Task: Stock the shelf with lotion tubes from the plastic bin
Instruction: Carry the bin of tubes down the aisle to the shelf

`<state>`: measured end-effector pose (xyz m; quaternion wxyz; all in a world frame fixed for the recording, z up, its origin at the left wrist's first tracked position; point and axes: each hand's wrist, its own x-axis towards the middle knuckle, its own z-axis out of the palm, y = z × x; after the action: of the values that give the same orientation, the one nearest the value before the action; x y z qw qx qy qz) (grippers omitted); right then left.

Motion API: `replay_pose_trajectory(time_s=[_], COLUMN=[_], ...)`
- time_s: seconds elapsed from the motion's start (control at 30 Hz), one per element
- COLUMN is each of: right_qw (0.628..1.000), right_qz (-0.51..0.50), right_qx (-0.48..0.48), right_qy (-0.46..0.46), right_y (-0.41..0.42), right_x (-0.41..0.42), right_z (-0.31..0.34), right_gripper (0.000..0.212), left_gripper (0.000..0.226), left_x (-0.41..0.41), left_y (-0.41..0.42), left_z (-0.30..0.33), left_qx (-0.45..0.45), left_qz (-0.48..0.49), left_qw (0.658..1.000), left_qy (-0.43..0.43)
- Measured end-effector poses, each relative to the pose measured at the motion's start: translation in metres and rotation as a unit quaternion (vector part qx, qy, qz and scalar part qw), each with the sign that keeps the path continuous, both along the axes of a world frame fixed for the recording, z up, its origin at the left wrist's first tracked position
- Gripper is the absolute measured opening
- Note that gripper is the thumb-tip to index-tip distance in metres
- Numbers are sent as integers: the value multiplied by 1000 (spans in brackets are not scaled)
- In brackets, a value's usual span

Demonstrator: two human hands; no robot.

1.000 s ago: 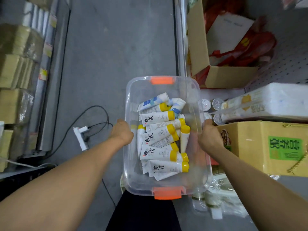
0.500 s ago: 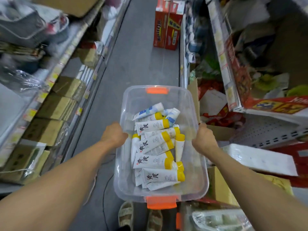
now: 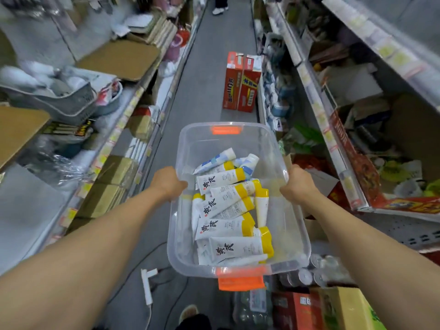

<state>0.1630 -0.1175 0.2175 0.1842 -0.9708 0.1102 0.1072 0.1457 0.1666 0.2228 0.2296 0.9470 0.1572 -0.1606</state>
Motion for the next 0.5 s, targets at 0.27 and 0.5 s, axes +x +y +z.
replay_pose_trajectory(time_s=[0.27,0.5], right_qw=[999,997], right_qz=[-21,-35], right_qx=[23,32], right_qy=[-41,-53], right_y=[33,38], right_x=[94,212], right_z=[32,31], right_gripper=[19,29], left_gripper=[32,26], left_x=[90,205], left_y=[41,46], left_z=[34,39], left_qx=[-10,21], left_qz=[19,11], left_qw=[999,999], left_qy=[-43,-45])
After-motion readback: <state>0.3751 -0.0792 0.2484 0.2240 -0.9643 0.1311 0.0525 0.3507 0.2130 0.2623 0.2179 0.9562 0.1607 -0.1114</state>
